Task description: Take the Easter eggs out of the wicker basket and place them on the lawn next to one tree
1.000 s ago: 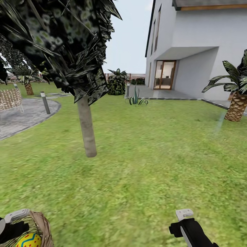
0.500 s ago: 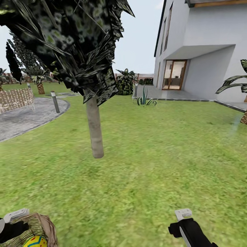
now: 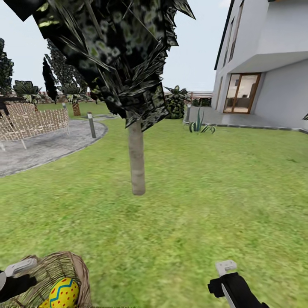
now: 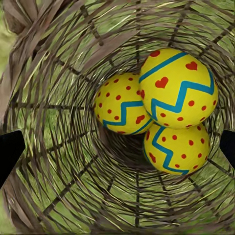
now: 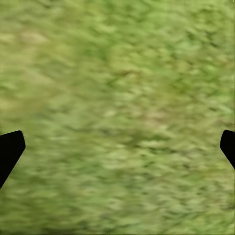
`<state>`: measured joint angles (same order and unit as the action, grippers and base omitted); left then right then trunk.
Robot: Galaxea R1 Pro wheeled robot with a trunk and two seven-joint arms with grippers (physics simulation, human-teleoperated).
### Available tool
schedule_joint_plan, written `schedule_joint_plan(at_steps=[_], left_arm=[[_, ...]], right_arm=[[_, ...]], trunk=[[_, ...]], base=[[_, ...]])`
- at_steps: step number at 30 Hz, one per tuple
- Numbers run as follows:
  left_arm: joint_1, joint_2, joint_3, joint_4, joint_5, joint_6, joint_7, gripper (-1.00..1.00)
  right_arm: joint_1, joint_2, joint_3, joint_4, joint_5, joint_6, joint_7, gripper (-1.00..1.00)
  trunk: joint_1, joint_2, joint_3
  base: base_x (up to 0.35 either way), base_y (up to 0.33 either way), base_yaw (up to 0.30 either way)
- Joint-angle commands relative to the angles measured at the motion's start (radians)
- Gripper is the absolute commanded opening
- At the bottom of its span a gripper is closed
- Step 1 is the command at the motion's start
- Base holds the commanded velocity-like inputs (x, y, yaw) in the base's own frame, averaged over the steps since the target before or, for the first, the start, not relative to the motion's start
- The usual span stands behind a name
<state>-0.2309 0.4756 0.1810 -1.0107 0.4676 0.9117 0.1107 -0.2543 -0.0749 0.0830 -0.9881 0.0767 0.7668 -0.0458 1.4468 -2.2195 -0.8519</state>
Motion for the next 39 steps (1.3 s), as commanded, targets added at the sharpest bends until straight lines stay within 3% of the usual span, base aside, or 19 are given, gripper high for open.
schedule_joint_plan(at_steps=[1, 10, 24, 29, 39], left_arm=[[-0.001, 0.000, 0.000, -0.001, 0.011, 0.005, 0.009, 1.00], [-0.001, -0.002, 0.000, -0.002, 0.012, 0.007, 0.009, 1.00], [-0.001, -0.005, 0.001, -0.011, 0.013, 0.008, 0.009, 1.00], [-0.001, -0.005, 0.026, -0.015, 0.015, 0.012, 0.009, 1.00], [-0.001, -0.005, 0.034, -0.017, 0.016, 0.014, 0.009, 1.00]], right_arm=[[0.000, -0.001, 0.003, -0.001, 0.006, 0.006, 0.000, 1.00], [0.000, 0.000, 0.004, -0.001, 0.007, 0.006, -0.001, 1.00], [0.000, 0.003, 0.005, -0.001, 0.008, 0.006, -0.002, 1.00], [0.000, 0.007, 0.006, 0.000, 0.008, 0.006, -0.002, 1.00], [0.000, 0.008, 0.006, 0.000, 0.008, 0.006, -0.002, 1.00]], trunk=[[0.000, 0.000, -0.001], [0.000, 0.000, -0.001], [0.000, 0.000, -0.001], [0.000, 0.000, -0.001], [0.000, 0.000, -0.001]], base=[[0.000, 0.000, 0.132], [0.028, -0.182, 0.070], [0.113, -0.319, 0.283], [0.222, -0.257, 0.290], [0.271, -0.207, 0.290]])
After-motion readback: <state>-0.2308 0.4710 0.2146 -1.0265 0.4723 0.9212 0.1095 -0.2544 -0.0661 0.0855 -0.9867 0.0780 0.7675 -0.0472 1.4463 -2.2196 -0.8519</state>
